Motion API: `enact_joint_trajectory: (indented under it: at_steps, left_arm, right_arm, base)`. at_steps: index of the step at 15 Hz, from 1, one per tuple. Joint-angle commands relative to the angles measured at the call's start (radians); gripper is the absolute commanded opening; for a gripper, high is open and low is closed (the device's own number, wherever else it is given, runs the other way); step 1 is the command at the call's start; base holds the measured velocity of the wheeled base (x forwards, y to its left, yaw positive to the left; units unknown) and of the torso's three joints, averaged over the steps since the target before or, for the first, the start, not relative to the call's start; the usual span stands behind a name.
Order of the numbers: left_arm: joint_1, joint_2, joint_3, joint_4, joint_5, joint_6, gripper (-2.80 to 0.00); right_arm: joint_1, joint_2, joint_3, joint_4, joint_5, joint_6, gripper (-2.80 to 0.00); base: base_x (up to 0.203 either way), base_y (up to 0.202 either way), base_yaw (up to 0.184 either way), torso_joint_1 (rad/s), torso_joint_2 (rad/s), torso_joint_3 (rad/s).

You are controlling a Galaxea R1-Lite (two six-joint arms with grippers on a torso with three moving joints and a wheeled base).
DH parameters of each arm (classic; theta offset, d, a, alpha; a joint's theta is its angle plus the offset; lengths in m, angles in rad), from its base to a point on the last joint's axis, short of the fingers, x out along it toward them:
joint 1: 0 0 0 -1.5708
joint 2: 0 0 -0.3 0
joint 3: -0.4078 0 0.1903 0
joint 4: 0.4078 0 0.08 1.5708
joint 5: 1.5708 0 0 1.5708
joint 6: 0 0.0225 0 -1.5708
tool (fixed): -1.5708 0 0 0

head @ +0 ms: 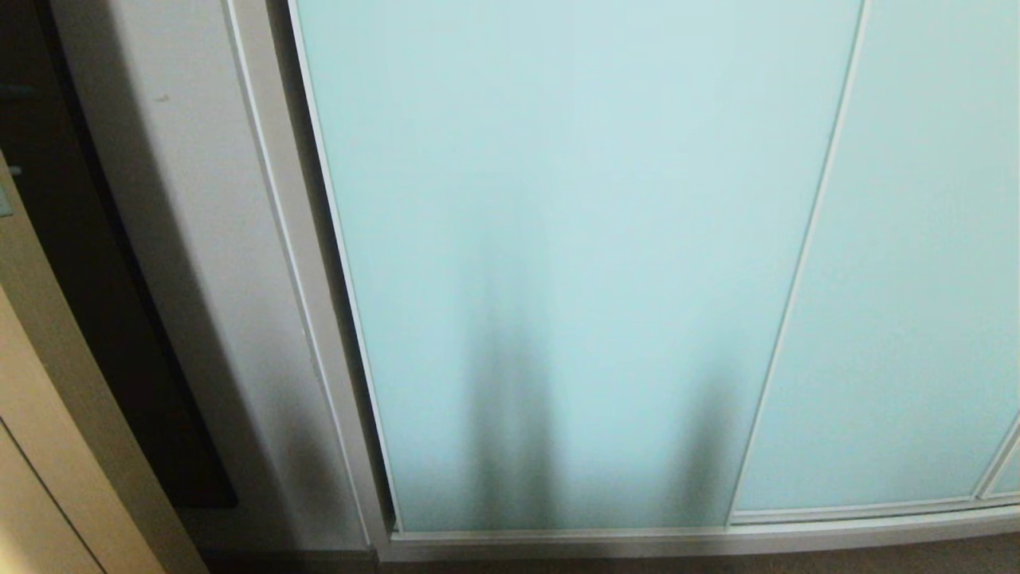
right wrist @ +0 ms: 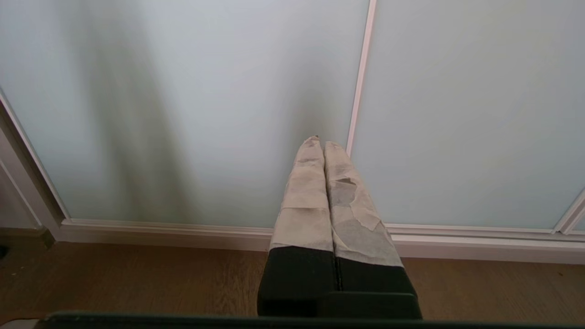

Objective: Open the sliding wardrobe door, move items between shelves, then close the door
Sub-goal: Open the door

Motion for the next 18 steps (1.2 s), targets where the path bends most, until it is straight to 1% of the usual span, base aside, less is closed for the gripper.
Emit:
enact_joint_trajectory:
  at_steps: [1,12,14,18]
  left_arm:
    - [0.0,-0.001,0.0,0.0,0.0,0.0,-2.8]
    - [0.0,0.0,0.0,0.0,0.0,-0.001,-2.8]
    - [0.0,0.0,0.0,0.0,0.0,0.012,-2.8]
    - [0.0,-0.001,0.0,-0.002,0.0,0.0,-2.8]
  right_arm:
    - [0.0,0.001,0.002,-0.001,0.001,-0.001,-2.8]
    - [0.0,0.001,0.002,-0.001,0.001,0.0,-2.8]
    - [0.0,0.001,0.002,-0.001,0.001,0.0,-2.8]
    - [0.0,0.001,0.002,-0.001,0.001,0.0,-2.8]
  base:
    - [0.0,0.0,0.0,0.0,0.0,0.0]
    - [0.0,0.0,0.0,0.0,0.0,0.0]
    - [0.0,0.0,0.0,0.0,0.0,0.0]
    - [0.0,0.0,0.0,0.0,0.0,0.0]
